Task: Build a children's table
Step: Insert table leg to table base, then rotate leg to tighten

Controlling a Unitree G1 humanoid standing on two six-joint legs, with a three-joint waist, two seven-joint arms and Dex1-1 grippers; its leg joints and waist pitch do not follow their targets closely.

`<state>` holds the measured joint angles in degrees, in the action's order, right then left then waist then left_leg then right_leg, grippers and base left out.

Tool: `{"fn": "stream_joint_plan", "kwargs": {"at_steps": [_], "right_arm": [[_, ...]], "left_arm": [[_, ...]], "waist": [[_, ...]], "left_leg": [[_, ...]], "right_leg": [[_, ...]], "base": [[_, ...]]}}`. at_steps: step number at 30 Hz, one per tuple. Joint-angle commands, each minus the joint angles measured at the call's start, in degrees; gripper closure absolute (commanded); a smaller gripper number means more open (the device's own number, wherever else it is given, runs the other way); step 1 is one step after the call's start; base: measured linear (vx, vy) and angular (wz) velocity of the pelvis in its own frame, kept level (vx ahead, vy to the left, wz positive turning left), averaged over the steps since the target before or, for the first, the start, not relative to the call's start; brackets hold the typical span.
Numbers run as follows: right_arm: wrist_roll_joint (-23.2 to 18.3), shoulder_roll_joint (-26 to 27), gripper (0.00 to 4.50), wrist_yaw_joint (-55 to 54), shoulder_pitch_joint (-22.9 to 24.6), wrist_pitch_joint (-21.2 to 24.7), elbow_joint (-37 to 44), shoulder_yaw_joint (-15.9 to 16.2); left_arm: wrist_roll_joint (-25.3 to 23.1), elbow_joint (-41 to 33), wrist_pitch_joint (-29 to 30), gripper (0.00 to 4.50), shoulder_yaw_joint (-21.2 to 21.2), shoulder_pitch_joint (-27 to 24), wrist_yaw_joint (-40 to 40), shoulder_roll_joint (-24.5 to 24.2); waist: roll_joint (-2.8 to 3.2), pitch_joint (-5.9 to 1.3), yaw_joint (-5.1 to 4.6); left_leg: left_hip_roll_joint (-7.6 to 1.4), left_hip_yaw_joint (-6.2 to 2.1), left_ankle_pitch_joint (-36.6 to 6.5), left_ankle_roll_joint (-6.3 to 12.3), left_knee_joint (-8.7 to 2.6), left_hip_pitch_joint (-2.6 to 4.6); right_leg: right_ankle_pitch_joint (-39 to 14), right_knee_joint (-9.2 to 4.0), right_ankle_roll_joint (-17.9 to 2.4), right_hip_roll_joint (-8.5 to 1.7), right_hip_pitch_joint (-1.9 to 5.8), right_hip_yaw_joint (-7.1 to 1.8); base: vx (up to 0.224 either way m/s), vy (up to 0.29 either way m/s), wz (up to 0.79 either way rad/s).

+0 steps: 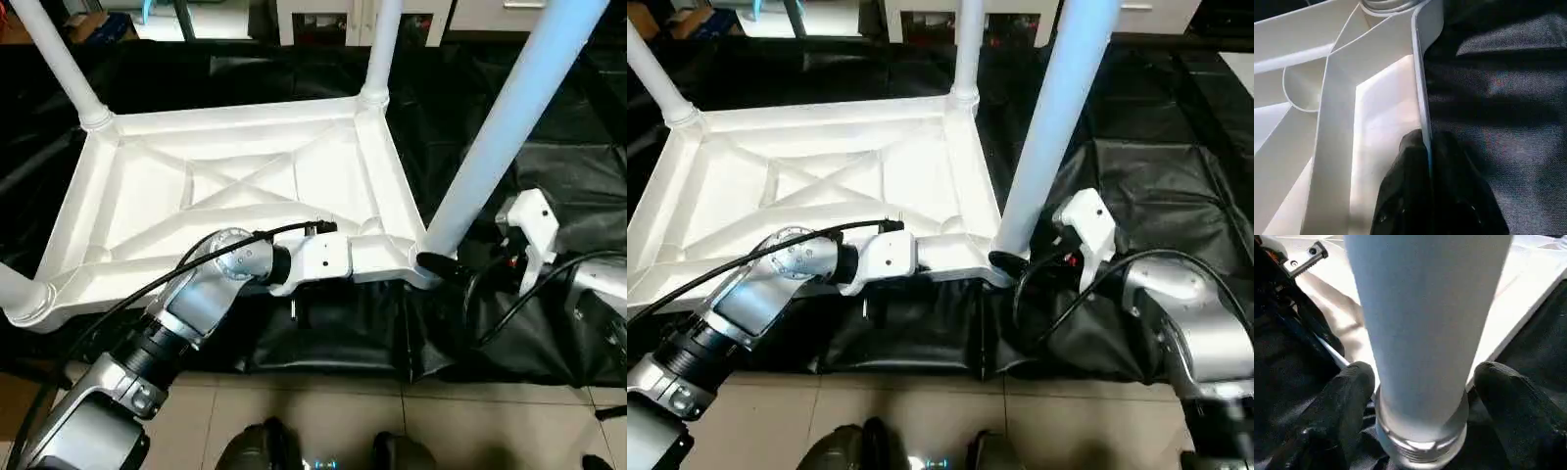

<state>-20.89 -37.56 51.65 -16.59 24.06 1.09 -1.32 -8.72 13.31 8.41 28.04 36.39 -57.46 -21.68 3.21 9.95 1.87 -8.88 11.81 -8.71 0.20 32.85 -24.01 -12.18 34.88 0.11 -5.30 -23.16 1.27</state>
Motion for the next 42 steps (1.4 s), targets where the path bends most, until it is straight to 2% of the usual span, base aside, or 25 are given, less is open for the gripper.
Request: {"fn": "stream_joint_plan", "kwargs": {"at_steps": [1,5,6,12,17,27,31,33,34,35,37,38,39,40,41,42], "right_arm": [[0.2,-0.6,1.07,1.3,-0.3,-0.6,-0.7,0.4],[-0.2,-0.5,1.33,2.1,-0.6,-0.7,-1.6,0.2],[-0.5,-0.5,1.52,2.7,-0.9,-1.2,-2.5,0.2],[-0.9,1.2,1.96,4.6,-2.4,-3.1,-5.7,0.2],[-1.3,1.7,2.08,5.8,-2.8,-3.8,-6.3,0.3],[-1.8,1.7,2.11,5.7,-0.7,-4.4,-6.2,-0.5],[0.6,3.5,2.12,0.7,-0.4,-5.0,-7.3,-0.7],[2.8,5.5,2.12,-4.8,-0.7,-4.6,-8.5,-0.8],[3.8,6.8,2.12,-7.9,-1.0,-4.0,-9.2,-1.0],[5.8,9.6,2.12,-14.8,-1.9,-3.1,-10.7,-1.5],[5.9,12.3,2.12,-19.3,-2.4,-0.9,-11.4,-2.3],[6.3,14.8,2.12,-23.6,-3.5,0.4,-12.5,-2.7],[6.3,14.8,2.12,-23.6,-3.5,0.4,-12.5,-2.7],[7.6,18.6,2.12,-31.1,-5.4,1.6,-14.9,-3.7],[7.6,18.8,2.12,-31.4,-5.5,1.6,-15.0,-3.8],[8.3,20.8,2.12,-36.1,-6.9,2.3,-16.8,-4.8]], "left_arm": [[-2.5,1.5,0.6,4.5,3.5,-2.6,-1.9,-1.1],[-2.5,1.2,0.7,4.5,3.4,-3.0,-1.8,-1.3],[-2.3,0.8,0.8,4.5,3.2,-3.2,-1.7,-1.4],[-2.5,0.6,0.4,4.5,3.4,-3.2,-2.0,-1.6],[-2.6,0.3,0.5,4.5,3.5,-3.3,-2.0,-1.7],[-2.7,-0.1,1.1,4.5,3.6,-4.0,-1.8,-1.8],[-1.9,-0.2,3.5,4.5,2.5,-4.3,-0.8,-1.2],[-0.7,-0.6,5.9,4.5,1.4,-4.2,0.0,0.1],[-0.3,-0.7,6.9,4.5,1.0,-4.1,0.6,1.0],[0.3,-0.8,8.9,4.5,0.4,-3.4,1.6,2.5],[0.0,-0.6,10.1,4.5,-0.1,-2.6,3.6,4.2],[0.0,-0.2,10.9,4.5,-0.2,-1.8,5.0,6.0],[0.0,-0.2,10.9,4.5,-0.2,-1.8,5.0,6.0],[0.0,0.7,11.9,4.5,-0.4,-0.4,6.9,8.8],[0.0,0.7,11.9,4.5,-0.4,-0.4,7.0,8.9],[-0.3,1.3,11.9,4.5,-0.4,0.5,8.1,10.3]], "waist": [[-1.67,-4.48,-0.05],[-1.68,-4.51,-0.08],[-1.54,-4.63,-0.03],[-1.36,-4.82,-0.01],[-1.44,-4.89,-0.01],[-1.65,-5.03,0.13],[-1.37,-4.83,0.08],[-1.42,-4.65,-0.13],[-1.36,-4.41,-0.42],[-1.29,-4.23,-0.53],[-1.42,-3.94,-1.1],[-1.49,-3.92,-1.2],[-0.95,-3.81,-1.25],[-0.97,-3.77,-1.49],[-0.95,-3.71,-1.58],[-1.01,-3.7,-1.72]], "left_leg": [[-4.22,-1.94,-4.3,9.66,-3.07,1.99],[-4.29,-1.95,-5.0,9.56,-3.1,2.09],[-4.31,-1.97,-4.8,9.51,-3.06,2.13],[-4.2,-1.96,-3.7,10.11,-2.86,2.02],[-4.25,-1.94,-4.4,9.75,-2.88,2.1],[-4.24,-1.91,-3.0,10.83,-2.66,2.05],[-4.24,-1.96,-3.6,10.42,-2.82,2.06],[-4.17,-1.96,-5.4,9.37,-3.05,2.0],[-4.04,-2.07,-8.1,7.39,-3.43,1.98],[-4.0,-2.19,-9.4,6.6,-3.63,1.92],[-3.88,-2.57,-13.7,3.0,-4.28,1.89],[-3.86,-2.6,-14.7,2.31,-4.39,2.0],[-3.86,-2.63,-15.6,1.59,-4.46,2.2],[-3.83,-2.68,-18.0,-0.08,-4.69,2.42],[-3.78,-2.59,-18.4,-0.58,-4.78,2.54],[-3.66,-2.81,-19.2,-1.49,-4.94,2.37]], "right_leg": [[3.4,-3.13,-17.9,-3.65,2.48,-1.87],[1.6,-3.25,-17.9,-3.56,2.39,-1.82],[1.8,-3.16,-18.0,-3.6,2.42,-1.81],[4.4,-2.88,-18.8,-3.49,2.51,-1.74],[3.5,-2.92,-19.1,-3.5,2.56,-1.75],[5.1,-2.7,-19.2,-3.46,2.61,-1.73],[3.7,-2.81,-19.2,-3.45,2.43,-1.67],[1.0,-3.13,-18.9,-3.5,2.41,-1.65],[-4.0,-3.64,-18.3,-3.52,2.26,-1.59],[-6.2,-3.87,-17.8,-3.57,2.33,-1.57],[-14.0,-4.43,-15.3,-3.57,2.22,-1.52],[-15.4,-4.62,-14.7,-3.5,2.13,-1.54],[-16.3,-4.64,-14.3,-3.47,1.87,-1.63],[-17.8,-5.03,-13.3,-3.38,1.57,-1.74],[-18.2,-5.14,-13.1,-3.37,1.31,-1.8],[-19.1,-5.18,-12.4,-3.38,1.39,-1.7]], "base": [[0.0,0.0,0.0],[0.0,0.0,0.0],[0.0,0.0,0.0],[0.0,0.0,0.0],[0.0,0.0,0.0],[0.0,0.0,0.0],[0.0,0.0,0.0],[0.0,0.0,0.0],[0.0,0.0,0.0],[0.0,0.0,0.0],[0.0,0.0,0.0],[0.0,0.0,0.0],[0.0,0.0,0.0],[0.0,0.0,0.0],[0.0,0.0,0.0],[0.0,0.0,0.0]]}}
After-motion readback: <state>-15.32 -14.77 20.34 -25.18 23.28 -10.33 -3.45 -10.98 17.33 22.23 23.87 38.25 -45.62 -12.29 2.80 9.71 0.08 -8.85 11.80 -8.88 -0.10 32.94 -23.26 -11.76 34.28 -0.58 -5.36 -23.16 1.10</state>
